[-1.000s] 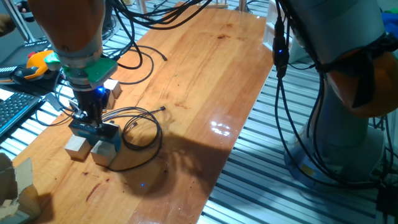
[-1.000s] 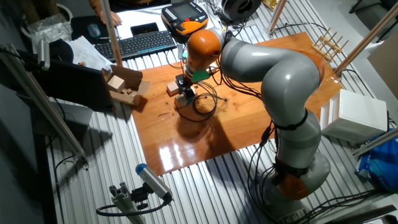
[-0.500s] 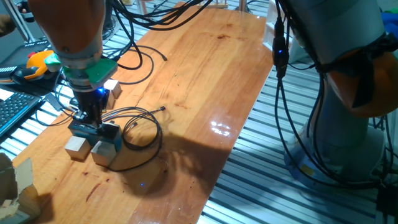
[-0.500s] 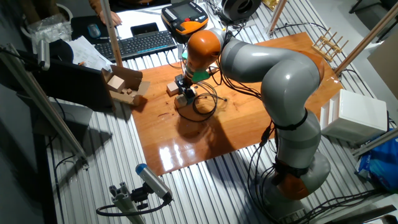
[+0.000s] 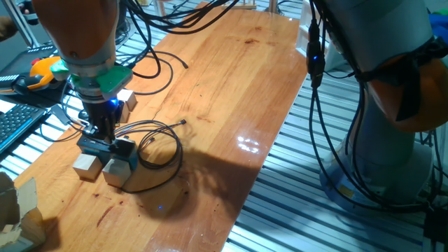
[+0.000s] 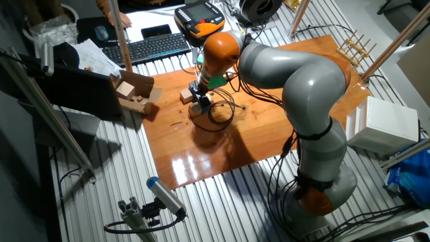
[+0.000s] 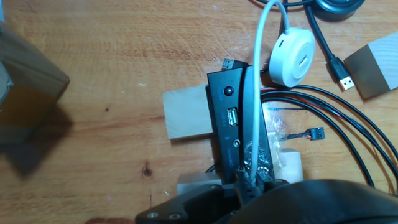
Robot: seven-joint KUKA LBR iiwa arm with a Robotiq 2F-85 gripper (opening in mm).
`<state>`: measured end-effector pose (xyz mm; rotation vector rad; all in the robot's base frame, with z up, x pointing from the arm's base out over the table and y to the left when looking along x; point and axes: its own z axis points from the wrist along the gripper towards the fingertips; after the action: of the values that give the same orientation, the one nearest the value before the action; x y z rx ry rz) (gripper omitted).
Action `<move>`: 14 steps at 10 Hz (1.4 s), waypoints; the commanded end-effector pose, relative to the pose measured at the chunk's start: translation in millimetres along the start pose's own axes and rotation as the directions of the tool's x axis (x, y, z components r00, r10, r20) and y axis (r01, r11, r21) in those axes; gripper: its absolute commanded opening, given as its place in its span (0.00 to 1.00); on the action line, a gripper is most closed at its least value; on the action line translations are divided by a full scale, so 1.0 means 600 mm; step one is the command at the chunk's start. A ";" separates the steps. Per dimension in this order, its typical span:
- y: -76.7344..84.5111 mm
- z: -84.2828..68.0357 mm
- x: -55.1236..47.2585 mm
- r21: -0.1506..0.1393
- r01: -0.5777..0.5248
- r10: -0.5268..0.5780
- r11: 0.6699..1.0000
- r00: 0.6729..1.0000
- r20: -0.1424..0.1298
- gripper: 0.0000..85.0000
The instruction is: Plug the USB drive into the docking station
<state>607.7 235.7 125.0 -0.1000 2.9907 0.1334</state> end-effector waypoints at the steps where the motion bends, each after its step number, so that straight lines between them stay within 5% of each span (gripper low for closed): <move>1: 0.003 -0.005 -0.004 -0.002 0.000 0.000 1.000 1.000 0.003 0.00; 7: 0.007 -0.012 -0.014 -0.025 0.036 -0.035 0.999 0.998 0.044 0.00; 11: -0.002 -0.021 -0.029 0.003 0.154 -0.153 0.988 0.982 0.111 0.00; 14: -0.017 -0.028 -0.023 -0.031 0.191 -0.186 0.981 0.976 0.114 0.00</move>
<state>619.2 223.7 142.3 -0.3678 2.8466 0.1772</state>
